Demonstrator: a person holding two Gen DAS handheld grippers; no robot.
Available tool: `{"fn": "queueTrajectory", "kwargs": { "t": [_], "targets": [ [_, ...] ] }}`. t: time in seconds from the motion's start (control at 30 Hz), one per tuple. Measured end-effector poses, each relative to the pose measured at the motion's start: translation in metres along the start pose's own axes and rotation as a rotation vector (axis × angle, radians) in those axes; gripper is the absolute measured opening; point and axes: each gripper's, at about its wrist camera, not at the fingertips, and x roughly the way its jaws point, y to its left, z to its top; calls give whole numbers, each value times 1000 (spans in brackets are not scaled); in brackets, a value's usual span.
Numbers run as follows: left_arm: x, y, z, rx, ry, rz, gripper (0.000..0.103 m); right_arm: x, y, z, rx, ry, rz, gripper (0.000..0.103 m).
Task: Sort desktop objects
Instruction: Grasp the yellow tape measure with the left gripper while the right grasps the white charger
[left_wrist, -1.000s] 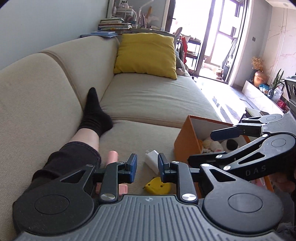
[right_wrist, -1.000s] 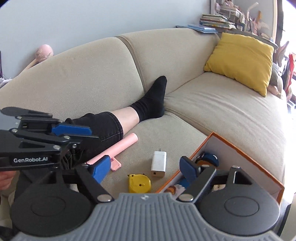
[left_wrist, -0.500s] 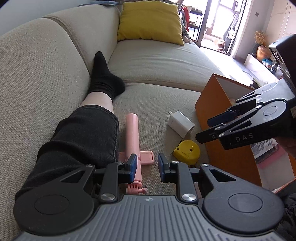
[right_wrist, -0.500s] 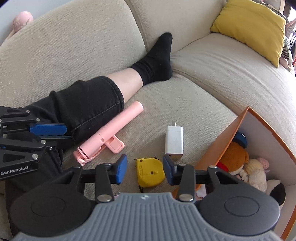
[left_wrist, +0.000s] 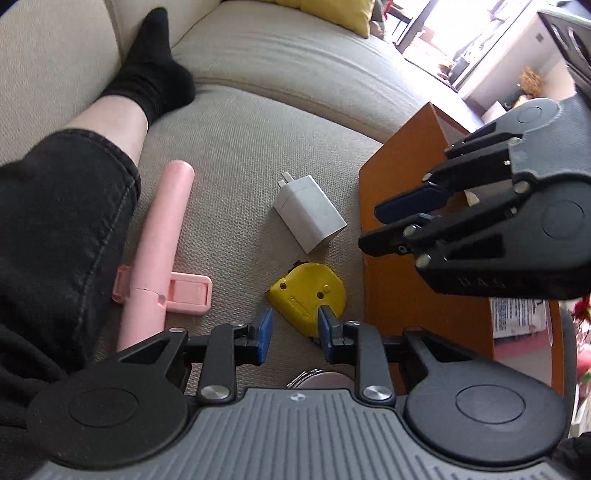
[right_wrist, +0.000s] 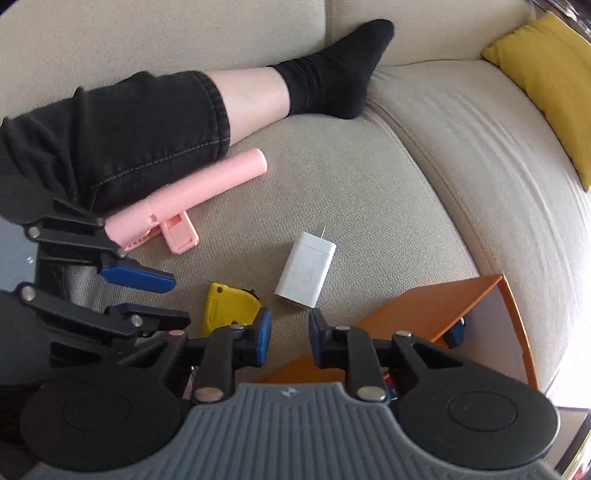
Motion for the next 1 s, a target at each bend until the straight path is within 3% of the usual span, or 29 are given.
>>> {"fn": "queueTrajectory", "kwargs": {
  "t": [0.07,0.13,0.23,0.43,0.67,1.0],
  "targets": [
    [6,1,2,-52,8,5,48,2,-3,2,-38,8,-9,23],
    [10,-1,5,-94,8,12,55,3,-6,3,-64,12,-23,23],
    [16,-5,10,-140,21,35,61,5,-12,5,-83,11,-23,23],
    [33,-17,10,-171,49,98,63,2,-22,5,-93,-22,-12,24],
    [40,-29,11,-108,45,158,66,2,-32,3,-73,-48,8,24],
    [27,-20,11,96,36,222,66,13,-37,21,64,-44,72,26]
  ]
}}
